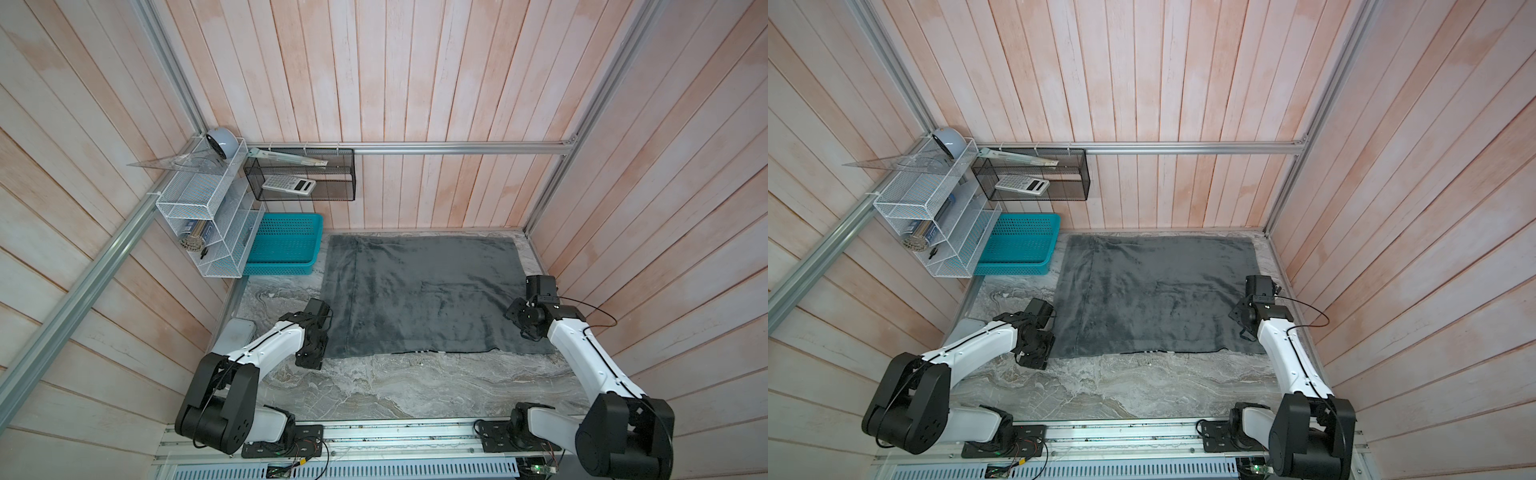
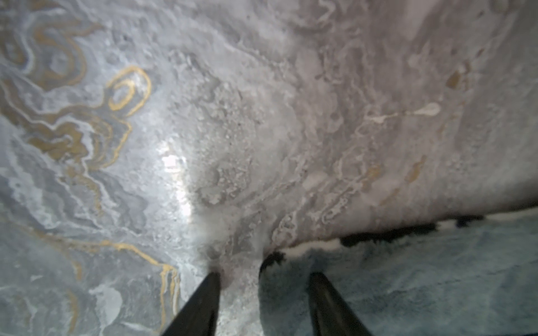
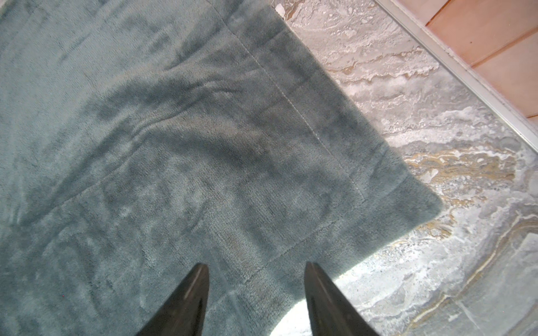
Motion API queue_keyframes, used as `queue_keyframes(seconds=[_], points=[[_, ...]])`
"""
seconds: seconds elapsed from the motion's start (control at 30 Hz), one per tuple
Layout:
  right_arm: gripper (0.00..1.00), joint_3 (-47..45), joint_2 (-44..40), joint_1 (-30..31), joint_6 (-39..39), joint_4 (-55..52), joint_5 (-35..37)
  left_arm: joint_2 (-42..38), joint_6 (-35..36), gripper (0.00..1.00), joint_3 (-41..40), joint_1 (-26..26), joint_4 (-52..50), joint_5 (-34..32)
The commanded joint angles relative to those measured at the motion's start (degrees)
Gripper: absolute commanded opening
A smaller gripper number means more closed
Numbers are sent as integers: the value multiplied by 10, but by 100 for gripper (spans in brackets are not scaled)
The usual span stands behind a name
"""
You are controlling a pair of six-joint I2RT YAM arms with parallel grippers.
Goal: Roll up the pillowcase
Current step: Fold the pillowcase at the center of the board.
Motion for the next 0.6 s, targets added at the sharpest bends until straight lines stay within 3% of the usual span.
queue_keyframes(seconds=[0.0, 0.1, 0.2, 0.37, 0.5, 0.57], points=[[58, 12, 1, -7, 0, -21, 28, 31, -3, 34, -29, -1, 59, 6], [59, 17, 5, -21, 25, -41, 73, 20, -2, 20, -34, -2, 58, 5], [63, 24, 24, -82, 87, -76, 110, 1, 2, 12, -32, -1, 53, -1], [60, 6, 69, -244, 148, -67, 27, -33, 10, 4, -24, 0, 48, -12], [57, 13, 112, -306, 145, -42, -30, -47, 11, 2, -23, 2, 55, -11], [56, 32, 142, -329, 104, -54, -90, -47, 13, 1, -21, 3, 52, -8]])
